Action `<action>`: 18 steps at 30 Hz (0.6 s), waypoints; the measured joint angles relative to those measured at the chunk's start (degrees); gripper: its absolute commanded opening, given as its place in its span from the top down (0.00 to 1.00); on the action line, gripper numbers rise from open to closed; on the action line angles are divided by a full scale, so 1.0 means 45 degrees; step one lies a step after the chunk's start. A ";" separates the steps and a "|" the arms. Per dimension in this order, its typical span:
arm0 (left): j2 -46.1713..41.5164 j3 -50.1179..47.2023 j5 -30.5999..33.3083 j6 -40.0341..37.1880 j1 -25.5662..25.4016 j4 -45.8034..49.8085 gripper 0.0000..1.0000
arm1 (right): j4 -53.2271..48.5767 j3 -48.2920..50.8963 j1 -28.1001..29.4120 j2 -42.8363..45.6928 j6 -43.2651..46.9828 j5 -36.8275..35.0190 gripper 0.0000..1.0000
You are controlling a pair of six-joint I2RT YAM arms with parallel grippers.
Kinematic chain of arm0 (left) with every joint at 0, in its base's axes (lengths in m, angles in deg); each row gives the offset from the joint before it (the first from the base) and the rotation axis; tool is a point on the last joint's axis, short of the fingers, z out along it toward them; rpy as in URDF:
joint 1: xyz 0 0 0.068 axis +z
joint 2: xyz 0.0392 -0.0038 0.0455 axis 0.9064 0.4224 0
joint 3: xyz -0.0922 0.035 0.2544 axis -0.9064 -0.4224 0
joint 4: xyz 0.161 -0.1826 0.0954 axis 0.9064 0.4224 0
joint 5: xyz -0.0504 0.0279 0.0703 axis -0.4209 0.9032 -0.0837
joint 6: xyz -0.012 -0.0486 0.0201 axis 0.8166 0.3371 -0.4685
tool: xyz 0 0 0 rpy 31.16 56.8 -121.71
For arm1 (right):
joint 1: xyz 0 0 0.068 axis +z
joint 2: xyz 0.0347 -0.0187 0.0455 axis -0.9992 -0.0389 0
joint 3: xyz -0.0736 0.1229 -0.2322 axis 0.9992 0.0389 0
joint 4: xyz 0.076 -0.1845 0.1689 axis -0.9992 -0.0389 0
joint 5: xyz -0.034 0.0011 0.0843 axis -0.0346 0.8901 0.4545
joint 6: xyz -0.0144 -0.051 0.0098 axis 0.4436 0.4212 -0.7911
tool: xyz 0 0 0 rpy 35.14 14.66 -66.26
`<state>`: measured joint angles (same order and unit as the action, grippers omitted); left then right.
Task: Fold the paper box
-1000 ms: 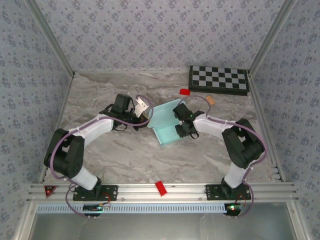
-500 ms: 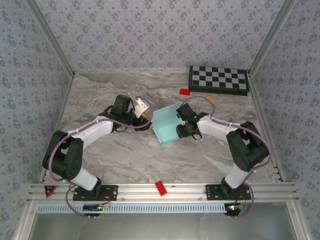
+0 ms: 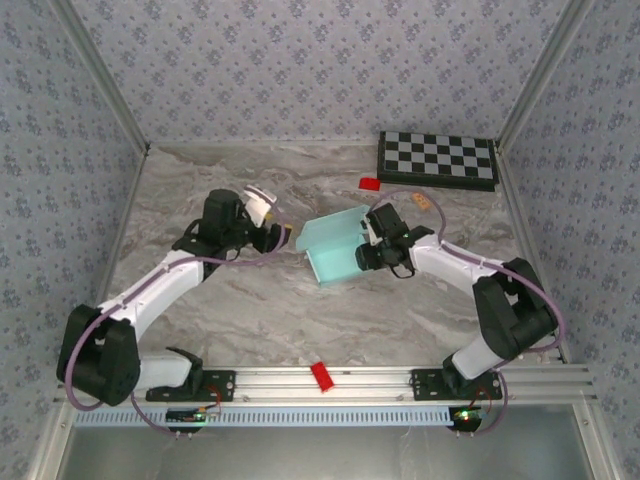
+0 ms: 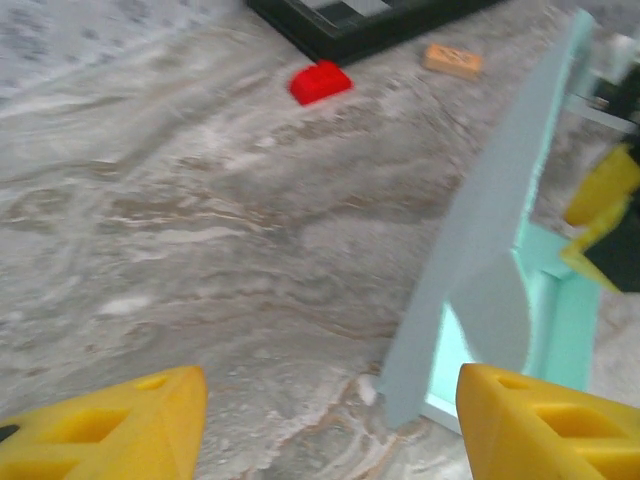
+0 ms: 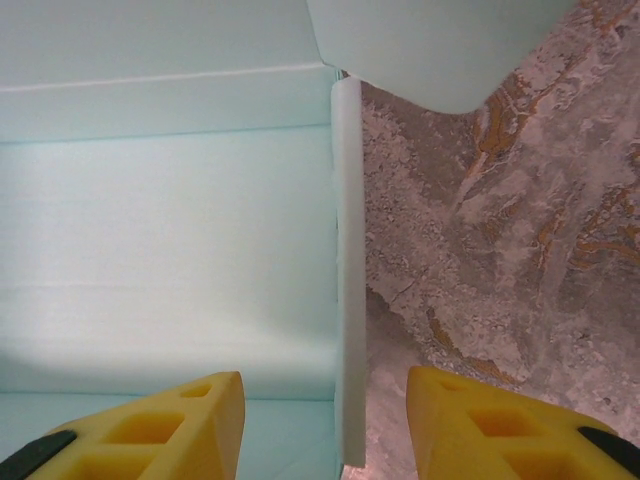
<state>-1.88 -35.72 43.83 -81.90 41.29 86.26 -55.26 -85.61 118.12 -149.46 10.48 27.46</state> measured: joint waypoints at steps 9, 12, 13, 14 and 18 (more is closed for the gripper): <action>-0.0024 0.0398 0.3740 0.2769 0.1307 0.1447 0.29 | 0.0335 0.0665 -0.0432 0.1545 -0.0165 0.0083 0.52; 0.0578 0.1268 0.4240 0.3623 0.2108 0.2487 0.29 | 0.0423 0.1005 -0.0767 0.2050 -0.0311 0.0078 0.52; 0.0845 0.1593 0.4284 0.3876 0.2429 0.2812 0.29 | 0.0437 0.1132 -0.0913 0.2200 -0.0359 0.0078 0.52; 0.1088 0.1841 0.4284 0.4056 0.2686 0.3065 0.29 | 0.0447 0.1229 -0.1030 0.2317 -0.0389 0.0078 0.52; 0.2467 0.2667 0.4216 0.4512 0.3725 0.4012 0.36 | 0.0447 0.1559 -0.1511 0.2788 -0.0495 0.0078 0.52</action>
<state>9.22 -23.72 62.80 -61.60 58.06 104.32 -53.25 -78.60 111.32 -136.91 8.25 27.81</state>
